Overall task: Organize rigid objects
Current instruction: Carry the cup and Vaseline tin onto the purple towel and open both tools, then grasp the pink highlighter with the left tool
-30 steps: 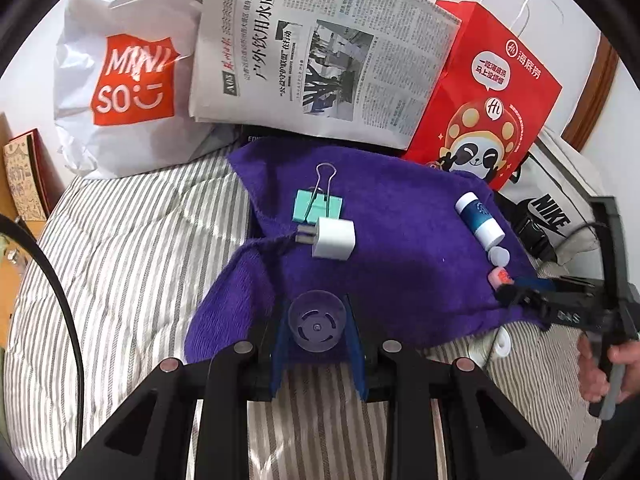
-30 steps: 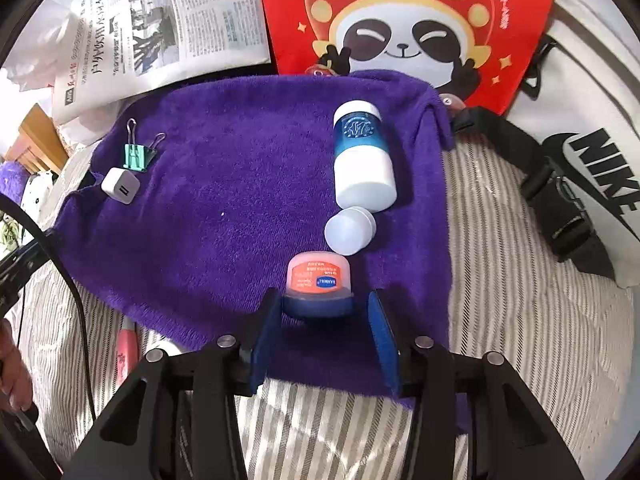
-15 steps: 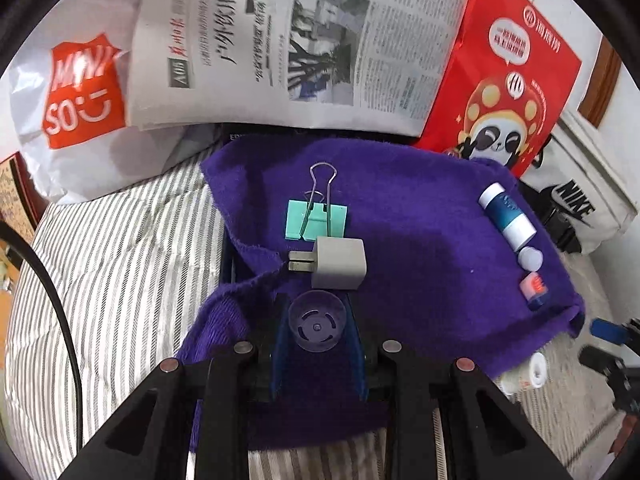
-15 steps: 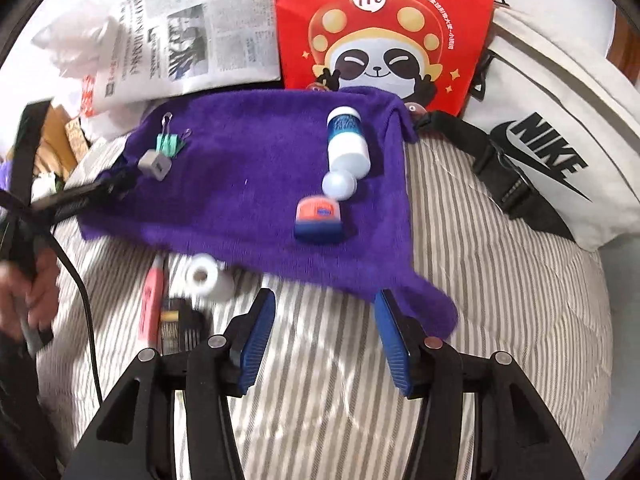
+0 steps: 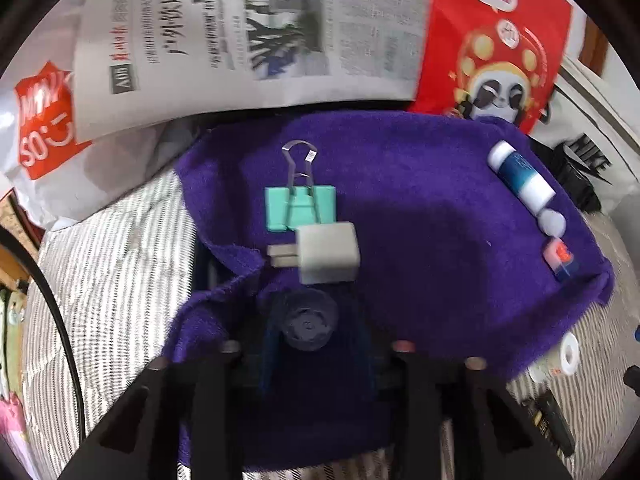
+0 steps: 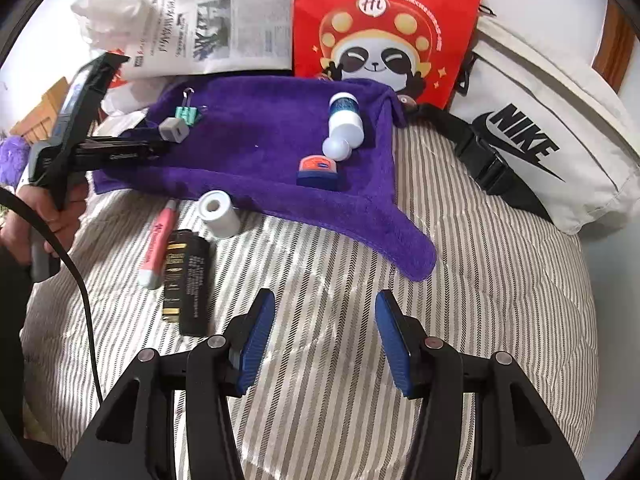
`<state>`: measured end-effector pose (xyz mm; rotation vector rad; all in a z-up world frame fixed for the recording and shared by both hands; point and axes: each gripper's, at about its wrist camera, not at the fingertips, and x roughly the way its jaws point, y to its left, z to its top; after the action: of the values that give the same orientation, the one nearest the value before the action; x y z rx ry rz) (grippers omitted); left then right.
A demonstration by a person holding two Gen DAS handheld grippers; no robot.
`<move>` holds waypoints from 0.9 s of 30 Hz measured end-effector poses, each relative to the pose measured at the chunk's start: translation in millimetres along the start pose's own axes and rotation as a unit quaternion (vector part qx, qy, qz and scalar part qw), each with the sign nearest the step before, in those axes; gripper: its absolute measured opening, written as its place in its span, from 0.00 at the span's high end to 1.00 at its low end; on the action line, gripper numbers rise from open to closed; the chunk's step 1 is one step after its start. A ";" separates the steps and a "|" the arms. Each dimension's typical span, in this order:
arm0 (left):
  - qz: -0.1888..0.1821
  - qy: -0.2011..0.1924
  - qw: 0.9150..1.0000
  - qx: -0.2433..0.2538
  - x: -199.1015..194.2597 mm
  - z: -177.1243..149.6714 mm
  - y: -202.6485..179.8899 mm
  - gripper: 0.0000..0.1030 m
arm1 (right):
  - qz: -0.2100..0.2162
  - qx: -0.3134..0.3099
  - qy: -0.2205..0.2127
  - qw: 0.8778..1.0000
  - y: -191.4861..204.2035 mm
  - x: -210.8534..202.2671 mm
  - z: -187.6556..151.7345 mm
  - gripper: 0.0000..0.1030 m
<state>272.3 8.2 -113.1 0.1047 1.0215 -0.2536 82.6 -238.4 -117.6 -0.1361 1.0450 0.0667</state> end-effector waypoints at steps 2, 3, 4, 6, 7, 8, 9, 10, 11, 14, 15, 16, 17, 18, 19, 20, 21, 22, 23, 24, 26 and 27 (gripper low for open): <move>0.017 0.003 1.000 0.019 -2.8 -2.6 -7.9 0.49 | 0.001 0.000 -0.002 1.000 0.1 -2.6 -3.4 0.49; 0.021 0.001 1.000 0.012 -5.5 -3.5 -7.9 0.49 | 0.002 0.001 -0.003 1.000 -0.3 -3.5 -5.2 0.49; 0.018 0.005 1.000 0.006 -5.9 -4.1 -6.6 0.49 | 0.005 0.003 -0.004 1.000 -1.4 -5.0 -8.1 0.49; 0.015 0.012 1.000 -0.020 -10.0 -6.0 -1.6 0.50 | 0.008 0.008 -0.003 1.000 -3.2 -7.0 -13.8 0.48; 0.013 0.010 0.999 -0.028 -15.4 -7.9 -0.6 0.50 | 0.009 0.010 -0.002 1.000 -4.1 -7.5 -16.5 0.48; 0.009 0.007 1.000 -0.029 -23.8 -10.7 -1.7 0.50 | 0.010 0.013 -0.002 1.000 -5.5 -8.3 -19.8 0.48; 0.011 0.003 1.000 -0.027 -32.0 -14.0 -3.4 0.50 | 0.013 0.017 -0.001 1.000 -7.1 -9.0 -23.9 0.48; 0.015 0.000 1.000 -0.023 -37.8 -16.3 -5.6 0.50 | 0.015 0.019 0.001 1.000 -8.2 -9.2 -26.5 0.48; 0.019 -0.005 1.000 -0.015 -47.7 -20.5 -10.4 0.50 | 0.015 0.022 0.002 1.000 -9.6 -9.2 -29.5 0.48; 0.019 -0.013 1.000 0.009 -70.6 -33.8 -26.6 0.49 | 0.018 0.031 0.006 0.999 -13.2 -10.1 -37.8 0.48; 0.019 -0.018 1.000 0.014 -78.3 -39.6 -33.5 0.49 | 0.020 0.034 0.006 0.999 -14.5 -11.4 -40.5 0.48; 0.014 -0.018 1.000 0.016 -83.3 -45.9 -38.1 0.49 | 0.021 0.036 0.006 0.999 -15.7 -12.2 -42.2 0.48; 0.009 -0.013 1.000 0.017 -84.4 -48.0 -44.4 0.49 | 0.021 0.038 0.005 0.999 -16.2 -13.5 -44.6 0.48; 0.004 -0.006 1.000 0.017 -84.3 -53.5 -51.7 0.49 | 0.022 0.039 0.006 0.999 -16.7 -14.3 -47.0 0.48; 0.000 -0.002 1.000 0.018 -81.3 -52.4 -55.4 0.49 | 0.022 0.038 0.007 0.999 -16.6 -15.0 -49.8 0.48; -0.003 0.005 1.000 0.021 -78.0 -57.1 -62.1 0.49 | 0.022 0.038 0.008 0.999 -17.0 -15.3 -51.1 0.48; -0.003 0.014 1.000 0.024 -73.1 -61.8 -68.8 0.49 | 0.022 0.038 0.009 0.999 -17.0 -16.2 -53.6 0.48; -0.002 0.022 0.999 0.026 -69.1 -66.6 -75.7 0.49 | 0.023 0.038 0.009 0.999 -16.8 -17.7 -56.4 0.48; -0.002 0.030 0.999 0.027 -63.3 -68.3 -83.8 0.49 | 0.024 0.037 0.009 0.999 -17.2 -18.7 -58.2 0.48; -0.008 0.041 0.999 0.026 -58.1 -72.1 -90.9 0.49 | 0.026 0.036 0.009 0.999 -17.1 -20.5 -60.7 0.48; -0.018 0.042 0.999 0.021 -55.0 -75.9 -93.9 0.47 | 0.026 0.034 0.008 0.999 -17.8 -23.4 -64.7 0.48; -0.013 0.045 0.999 0.021 -54.3 -78.2 -96.2 0.48 | 0.026 0.034 0.008 0.999 -18.0 -24.2 -66.4 0.48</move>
<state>155.7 -60.0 -104.4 0.1428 1.1077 -0.2959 15.7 -265.5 -128.0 -0.0485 1.0663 0.0780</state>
